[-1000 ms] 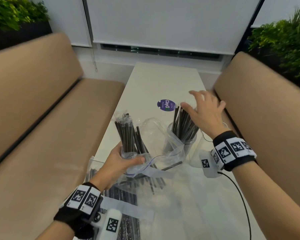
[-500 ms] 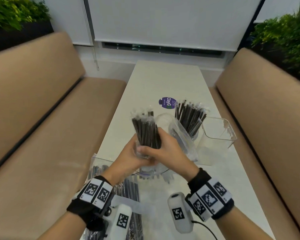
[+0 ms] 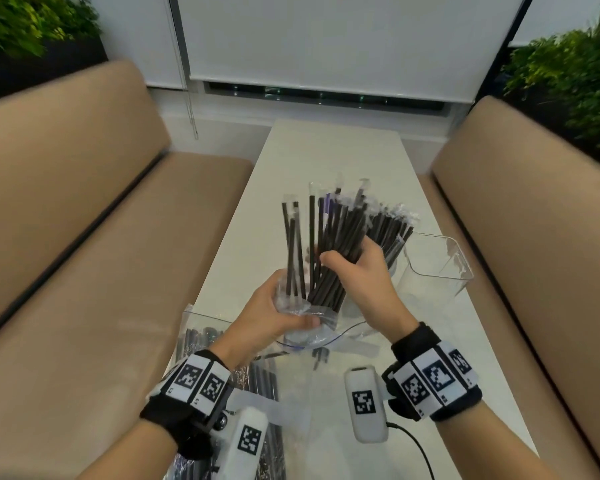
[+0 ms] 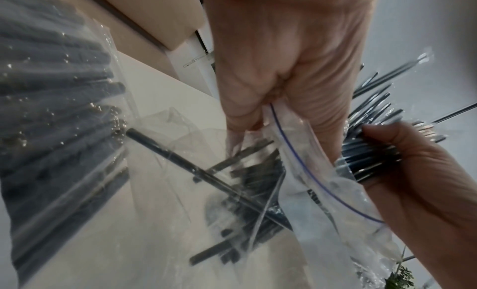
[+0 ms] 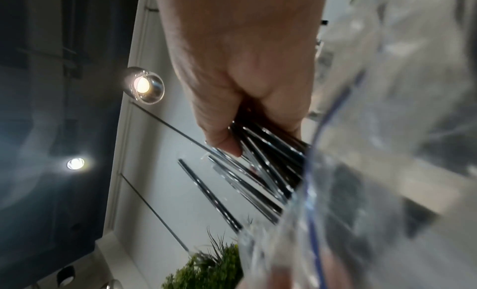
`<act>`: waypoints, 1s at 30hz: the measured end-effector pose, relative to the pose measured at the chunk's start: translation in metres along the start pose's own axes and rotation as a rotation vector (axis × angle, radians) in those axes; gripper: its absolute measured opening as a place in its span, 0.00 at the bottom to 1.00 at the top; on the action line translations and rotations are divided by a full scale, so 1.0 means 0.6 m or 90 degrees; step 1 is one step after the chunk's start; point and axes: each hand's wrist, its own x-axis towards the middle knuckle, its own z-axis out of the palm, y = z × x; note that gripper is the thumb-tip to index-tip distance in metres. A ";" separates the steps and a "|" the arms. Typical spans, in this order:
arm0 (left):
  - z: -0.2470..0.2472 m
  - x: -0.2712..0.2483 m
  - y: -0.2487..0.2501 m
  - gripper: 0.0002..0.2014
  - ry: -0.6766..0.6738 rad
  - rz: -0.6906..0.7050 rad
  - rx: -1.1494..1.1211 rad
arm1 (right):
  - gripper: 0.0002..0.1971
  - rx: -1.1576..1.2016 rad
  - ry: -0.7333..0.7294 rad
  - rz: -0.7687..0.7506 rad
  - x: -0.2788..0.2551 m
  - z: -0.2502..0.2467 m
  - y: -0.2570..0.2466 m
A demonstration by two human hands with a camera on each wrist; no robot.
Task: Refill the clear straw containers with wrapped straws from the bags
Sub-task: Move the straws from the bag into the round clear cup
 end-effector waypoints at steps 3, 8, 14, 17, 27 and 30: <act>-0.001 0.005 -0.009 0.40 0.013 -0.015 0.010 | 0.04 -0.021 0.015 0.007 0.012 -0.019 -0.002; 0.003 0.012 -0.016 0.38 0.036 -0.012 0.011 | 0.10 0.012 0.047 0.016 0.018 -0.044 -0.011; 0.024 0.021 0.005 0.31 0.006 0.021 0.009 | 0.15 -0.040 -0.133 0.072 -0.004 -0.017 0.015; 0.034 0.024 0.006 0.31 -0.010 0.011 -0.009 | 0.19 -0.101 -0.109 0.054 -0.005 0.005 0.036; 0.023 0.023 -0.013 0.39 -0.021 -0.030 -0.030 | 0.06 -0.047 0.101 -0.011 0.023 -0.040 0.016; 0.011 0.015 -0.029 0.41 -0.034 -0.077 0.009 | 0.14 0.043 0.174 -0.029 0.039 -0.081 -0.039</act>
